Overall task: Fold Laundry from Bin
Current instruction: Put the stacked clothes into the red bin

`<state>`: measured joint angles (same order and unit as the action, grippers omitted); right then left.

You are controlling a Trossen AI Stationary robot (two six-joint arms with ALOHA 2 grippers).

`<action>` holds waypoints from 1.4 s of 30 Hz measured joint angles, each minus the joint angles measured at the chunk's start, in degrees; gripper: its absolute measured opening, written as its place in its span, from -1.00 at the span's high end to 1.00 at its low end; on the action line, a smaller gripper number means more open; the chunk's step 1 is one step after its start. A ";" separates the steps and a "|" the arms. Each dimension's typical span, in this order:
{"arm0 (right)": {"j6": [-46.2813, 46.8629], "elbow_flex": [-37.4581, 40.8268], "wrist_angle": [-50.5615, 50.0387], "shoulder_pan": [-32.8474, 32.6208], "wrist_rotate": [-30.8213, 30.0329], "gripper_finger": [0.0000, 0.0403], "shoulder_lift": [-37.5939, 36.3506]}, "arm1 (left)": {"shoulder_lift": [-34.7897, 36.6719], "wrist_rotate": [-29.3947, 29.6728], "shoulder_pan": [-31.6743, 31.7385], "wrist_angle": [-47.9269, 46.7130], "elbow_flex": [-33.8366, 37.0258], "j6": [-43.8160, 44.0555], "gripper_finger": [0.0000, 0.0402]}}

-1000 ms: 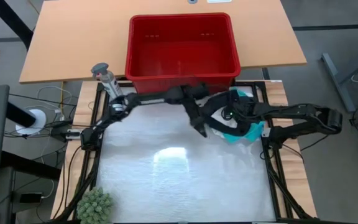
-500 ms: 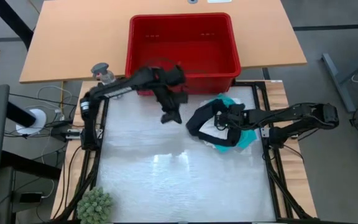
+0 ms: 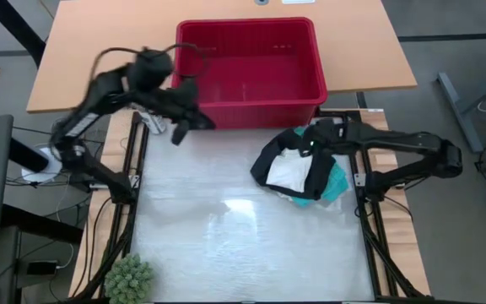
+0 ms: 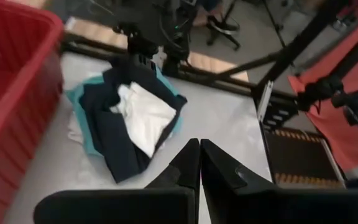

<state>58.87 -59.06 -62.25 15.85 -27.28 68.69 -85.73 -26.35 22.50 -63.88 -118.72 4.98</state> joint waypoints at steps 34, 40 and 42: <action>-51.77 -10.07 19.39 0.52 14.87 0.04 17.92 | 9.79 17.28 -2.94 -9.24 0.02 6.62 1.00; -53.04 -10.09 18.41 1.72 11.36 0.90 13.97 | 9.51 21.65 -3.02 -9.18 0.02 6.79 1.00; -52.94 -10.11 16.49 2.51 8.99 0.91 12.11 | 8.93 22.37 -3.31 -9.13 0.01 6.79 1.00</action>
<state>5.93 -69.17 -45.76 18.35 -18.29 80.81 -76.80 -3.97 19.19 -73.02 -118.71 11.77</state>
